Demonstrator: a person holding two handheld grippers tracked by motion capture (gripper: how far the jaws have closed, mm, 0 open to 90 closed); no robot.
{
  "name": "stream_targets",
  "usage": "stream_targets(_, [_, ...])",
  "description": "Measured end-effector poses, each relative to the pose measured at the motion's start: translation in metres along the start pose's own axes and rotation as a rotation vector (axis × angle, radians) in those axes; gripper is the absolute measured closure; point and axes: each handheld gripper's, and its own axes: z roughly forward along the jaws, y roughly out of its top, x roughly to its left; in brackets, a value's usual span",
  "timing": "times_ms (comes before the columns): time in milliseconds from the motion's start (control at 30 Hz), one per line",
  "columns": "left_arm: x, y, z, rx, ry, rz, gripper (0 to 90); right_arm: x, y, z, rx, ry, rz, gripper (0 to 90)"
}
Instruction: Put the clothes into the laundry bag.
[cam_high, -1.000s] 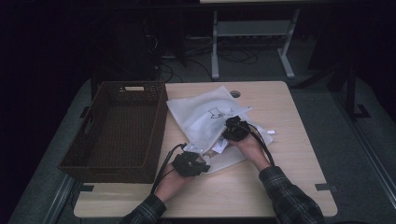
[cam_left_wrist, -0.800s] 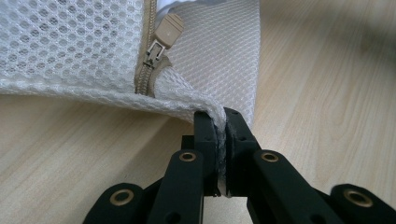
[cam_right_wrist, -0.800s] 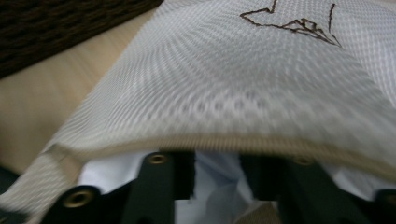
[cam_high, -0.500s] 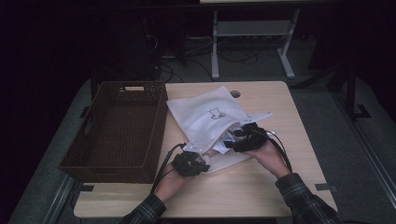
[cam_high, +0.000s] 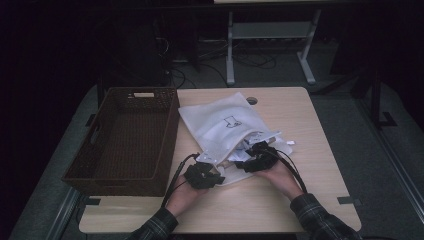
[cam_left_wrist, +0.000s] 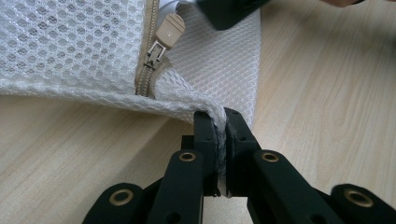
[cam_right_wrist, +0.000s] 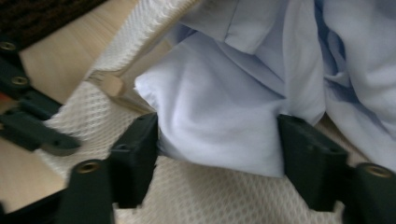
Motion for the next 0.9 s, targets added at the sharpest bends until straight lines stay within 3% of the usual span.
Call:
stream_targets(200, [0.000,0.000,0.001,0.001,0.002,0.002,85.5,-0.002,0.002,0.013,0.015,-0.006,-0.076,70.5])
stream_targets(300, [-0.001,0.000,0.001,0.001,0.002,0.002,85.5,-0.003,0.006,0.014,0.004,-0.026,-0.090,79.4])
stream_targets(567, [-0.001,0.001,0.000,0.004,0.000,0.006,85.6,-0.014,0.019,0.021,-0.029,-0.082,-0.071,81.8])
stream_targets(900, [-0.001,0.000,0.000,0.003,-0.005,0.006,85.6,-0.028,0.039,0.042,-0.083,-0.156,-0.044,82.7])
